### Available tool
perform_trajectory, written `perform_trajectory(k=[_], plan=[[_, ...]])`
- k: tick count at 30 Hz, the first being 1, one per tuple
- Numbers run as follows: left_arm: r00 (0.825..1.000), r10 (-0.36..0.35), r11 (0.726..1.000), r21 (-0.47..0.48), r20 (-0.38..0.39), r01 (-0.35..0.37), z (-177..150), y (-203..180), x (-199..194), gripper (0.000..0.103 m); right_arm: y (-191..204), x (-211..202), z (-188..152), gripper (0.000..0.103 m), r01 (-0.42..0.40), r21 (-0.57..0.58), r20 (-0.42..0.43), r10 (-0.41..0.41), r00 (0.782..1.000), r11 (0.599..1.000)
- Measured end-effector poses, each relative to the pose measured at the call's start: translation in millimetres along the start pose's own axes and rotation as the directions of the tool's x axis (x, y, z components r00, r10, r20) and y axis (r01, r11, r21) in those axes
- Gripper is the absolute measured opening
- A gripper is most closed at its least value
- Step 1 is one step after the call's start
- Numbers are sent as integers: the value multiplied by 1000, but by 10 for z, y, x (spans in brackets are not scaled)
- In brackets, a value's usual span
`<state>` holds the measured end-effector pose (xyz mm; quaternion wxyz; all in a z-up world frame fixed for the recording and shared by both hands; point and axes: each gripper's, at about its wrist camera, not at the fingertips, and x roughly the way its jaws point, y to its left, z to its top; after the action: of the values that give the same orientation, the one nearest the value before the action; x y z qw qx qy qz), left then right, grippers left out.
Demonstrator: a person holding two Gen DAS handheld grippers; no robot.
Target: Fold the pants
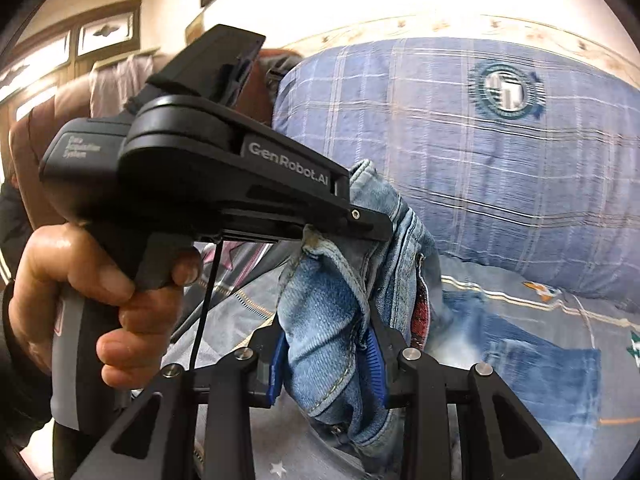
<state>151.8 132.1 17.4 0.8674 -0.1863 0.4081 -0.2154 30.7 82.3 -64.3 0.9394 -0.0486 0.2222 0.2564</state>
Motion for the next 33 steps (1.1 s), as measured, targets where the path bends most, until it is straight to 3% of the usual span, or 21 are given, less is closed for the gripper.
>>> perform_trajectory(k=[10, 21, 29, 33], plan=[[998, -1, 992, 124, -68, 9, 179, -953, 337, 8, -541, -516, -209, 36, 12, 157, 57, -21, 998, 988], [981, 27, 975, 221, -190, 17, -47, -1635, 1016, 8, -1276, -858, -586, 36, -27, 358, 90, -6, 996, 933], [947, 65, 967, 253, -314, 17, -302, -1874, 1737, 10, -1747, -951, -1083, 37, -16, 497, 67, -20, 998, 868], [914, 51, 975, 218, -402, 42, -447, -1836, 2080, 20, -1976, -878, -1334, 46, -5, 563, 31, -15, 999, 827]])
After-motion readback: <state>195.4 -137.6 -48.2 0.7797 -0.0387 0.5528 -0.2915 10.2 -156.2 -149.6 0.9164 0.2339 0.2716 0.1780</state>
